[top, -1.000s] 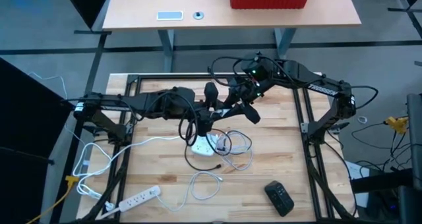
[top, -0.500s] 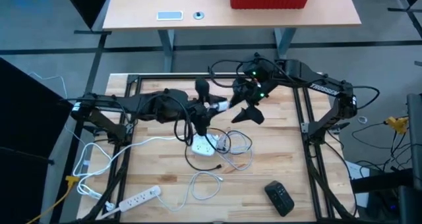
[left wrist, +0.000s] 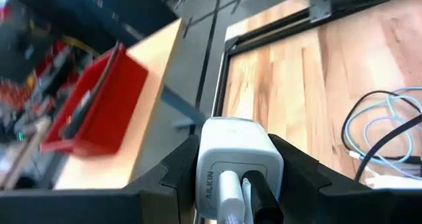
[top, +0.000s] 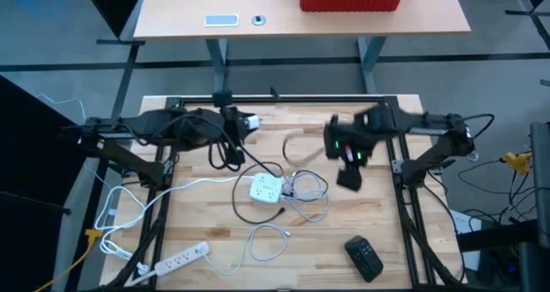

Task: Insert USB
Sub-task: Insert the white charger adapter with USB cables into the black outlet extension

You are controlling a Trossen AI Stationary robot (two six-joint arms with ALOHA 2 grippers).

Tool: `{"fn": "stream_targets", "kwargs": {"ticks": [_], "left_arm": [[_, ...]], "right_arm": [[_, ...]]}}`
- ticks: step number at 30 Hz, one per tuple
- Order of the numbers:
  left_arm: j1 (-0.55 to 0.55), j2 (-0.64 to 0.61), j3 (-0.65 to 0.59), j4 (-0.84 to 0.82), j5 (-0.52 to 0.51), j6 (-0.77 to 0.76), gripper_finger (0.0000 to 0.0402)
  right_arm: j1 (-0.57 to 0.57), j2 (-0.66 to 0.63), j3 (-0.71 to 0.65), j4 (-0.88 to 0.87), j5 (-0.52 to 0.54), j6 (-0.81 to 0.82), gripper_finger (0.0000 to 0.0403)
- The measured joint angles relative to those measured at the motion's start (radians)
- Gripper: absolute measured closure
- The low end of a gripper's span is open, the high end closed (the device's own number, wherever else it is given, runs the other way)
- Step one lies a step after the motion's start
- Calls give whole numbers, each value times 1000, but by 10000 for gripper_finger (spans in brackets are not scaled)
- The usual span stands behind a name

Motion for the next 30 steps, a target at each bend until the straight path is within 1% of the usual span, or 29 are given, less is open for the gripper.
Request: {"fn": "stream_targets", "kwargs": {"ticks": [4, 6, 8, 11, 14, 17, 18, 20, 22, 25, 26, 30], "left_arm": [[0, -20, -7, -85, -20, -85, 270], [0, -29, -20, -117, -19, -117, 270], [0, -42, -41, -114, -20, -144, 270], [0, -57, -84, -91, -20, -164, 270], [-4, -58, -116, -82, -5, -156, 270], [-5, -60, -142, -53, 19, -149, 270], [-5, -60, -147, -50, 27, -148, 270], [-5, -55, -149, -49, 41, -153, 270], [-6, -52, -149, -47, 42, -158, 270], [-6, -51, -149, -46, 41, -173, 270], [-6, -51, -149, -47, 41, -180, 270], [-6, -52, -149, -72, 34, -203, 270]], "right_arm": [[163, -21, -132, 4, -7, 134, 174], [254, -30, -198, 28, -23, 204, 189], [345, -32, -262, 80, -27, 265, 207], [470, -32, -350, 256, -47, 381, 249], [575, -32, -427, 494, -91, 548, 305], [666, -32, -486, 724, -97, 720, 375], [690, -32, -503, 782, -97, 765, 388], [735, -32, -534, 849, -97, 852, 392], [773, -30, -564, 847, -97, 934, 390], [825, -18, -605, 859, -118, 1003, 400], [840, -12, -622, 888, -134, 1026, 401], [893, 36, -685, 1139, -188, 1154, 402]]}}
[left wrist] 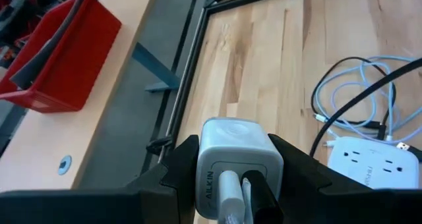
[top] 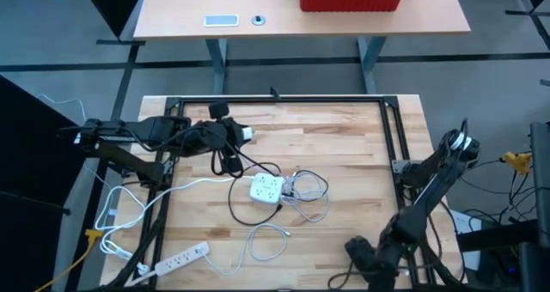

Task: Insert USB
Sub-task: Insert the white charger adapter with USB cables into the black outlet extension

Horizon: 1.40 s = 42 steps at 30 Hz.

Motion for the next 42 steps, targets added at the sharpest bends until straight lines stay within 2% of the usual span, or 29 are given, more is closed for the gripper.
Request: {"fn": "stream_targets", "kwargs": {"ticks": [2, 4, 7, 9, 14, 17, 19, 21, 25, 27, 30, 36, 38, 42], "left_arm": [[0, -1, 0, -14, -28, -20, 270], [0, -1, 0, -25, -53, -40, 270], [1, -1, 0, -26, -55, -56, 270], [3, -2, 0, -25, -55, -56, 270], [5, -3, 0, -25, -55, -56, 270], [5, -4, 0, -26, -54, -60, 270], [6, -5, 0, -26, -54, -60, 270], [6, -5, 0, -27, -53, -63, 270], [9, -5, 0, -27, -51, -82, 270], [16, -2, 0, -26, -18, -95, 270], [35, 12, -3, -21, 87, -118, 270], [50, 30, -65, 22, 153, -78, 270], [68, 30, -98, 69, 233, -51, 270], [123, 33, -162, 247, 421, 20, 270]], "right_arm": [[20, 42, -18, 157, -5, 63, 402], [31, 86, -24, 224, -11, 109, 402], [23, 135, -24, 185, -17, 77, 403], [-14, 142, -24, 76, -22, 12, 403], [-249, 61, -22, -412, 29, -347, 403], [-429, -16, -2, -636, 203, -540, 403], [-540, -82, 11, -705, 297, -618, 403], [-625, -151, 15, -700, 368, -661, 403], [-748, -275, 1, -698, 435, -709, 403], [-805, -318, -21, -702, 430, -707, 403], [-870, -343, -70, -699, 360, -684, 403], [-886, -311, -214, -674, 258, -684, 403], [-898, -291, -253, -660, 258, -685, 403], [-972, -248, -270, -606, 339, -735, 403]]}}
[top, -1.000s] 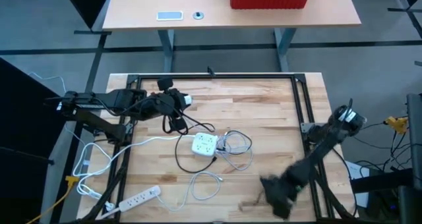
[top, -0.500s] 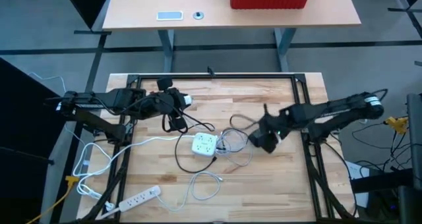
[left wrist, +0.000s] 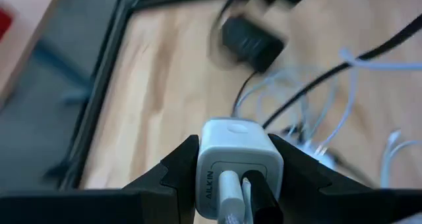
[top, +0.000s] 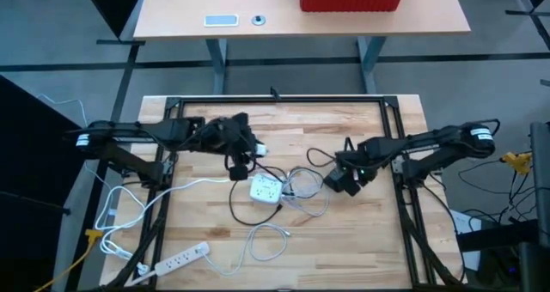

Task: Insert USB
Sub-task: Insert the white charger adapter with USB cables into the black outlet extension

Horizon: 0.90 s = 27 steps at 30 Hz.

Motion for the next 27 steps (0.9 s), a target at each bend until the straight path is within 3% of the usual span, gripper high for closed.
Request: {"fn": "stream_targets", "kwargs": {"ticks": [7, 11, 15, 20, 24, 27], "left_arm": [[170, 58, -61, 217, 248, 65, 270], [258, 123, -62, 215, 351, 82, 270], [297, 208, -59, 207, 538, 92, 270], [302, 308, -31, 204, 550, 50, 270], [303, 369, 23, 217, 531, 28, 270], [307, 412, 63, 221, 528, 29, 270]], "right_arm": [[-167, 46, 33, 244, 121, -230, 403], [-241, 39, 67, 251, 148, -348, 403], [-283, 41, 61, 252, 123, -396, 403], [-266, 59, 32, 229, -8, -427, 403], [-219, 62, 10, 219, -50, -431, 403], [-212, 79, -4, 308, -66, -472, 403]]}}
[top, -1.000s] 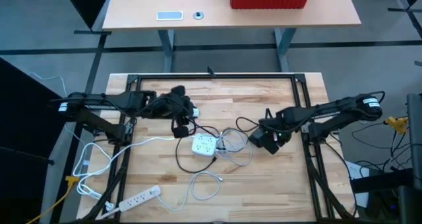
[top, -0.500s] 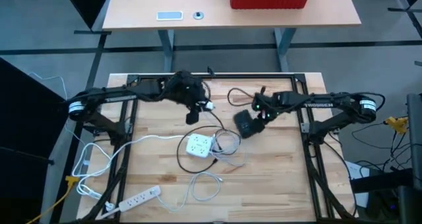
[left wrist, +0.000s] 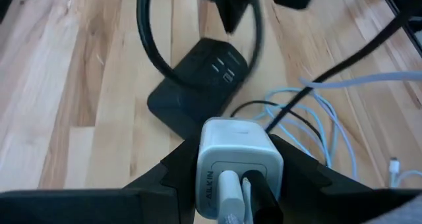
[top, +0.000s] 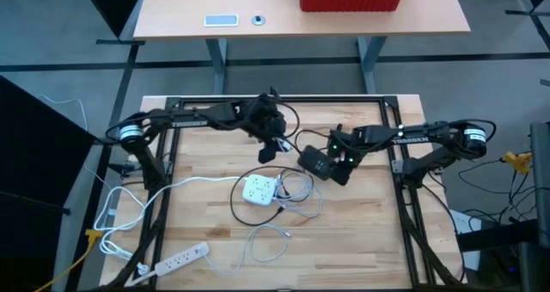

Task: Insert USB
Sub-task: Insert the white charger adapter with USB cables into the black outlet extension

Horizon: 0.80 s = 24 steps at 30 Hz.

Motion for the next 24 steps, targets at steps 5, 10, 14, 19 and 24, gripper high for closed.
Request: {"fn": "stream_targets", "kwargs": {"ticks": [5, 10, 14, 19, 24], "left_arm": [[19, 43, 65, -35, 4, 56, 270], [68, 49, 107, -129, 10, 192, 270], [128, 49, 116, -162, 12, 270, 270], [201, 49, 108, -181, 38, 324, 270], [254, 49, 111, -240, 57, 343, 270]], "right_arm": [[-80, 50, 20, 230, 17, -30, 403], [-152, 54, 84, 218, 115, -36, 403], [-161, 49, 99, 182, 75, 1, 403], [-95, 73, 97, 227, -22, 48, 403], [-38, 170, 95, 329, -54, 32, 403]]}}
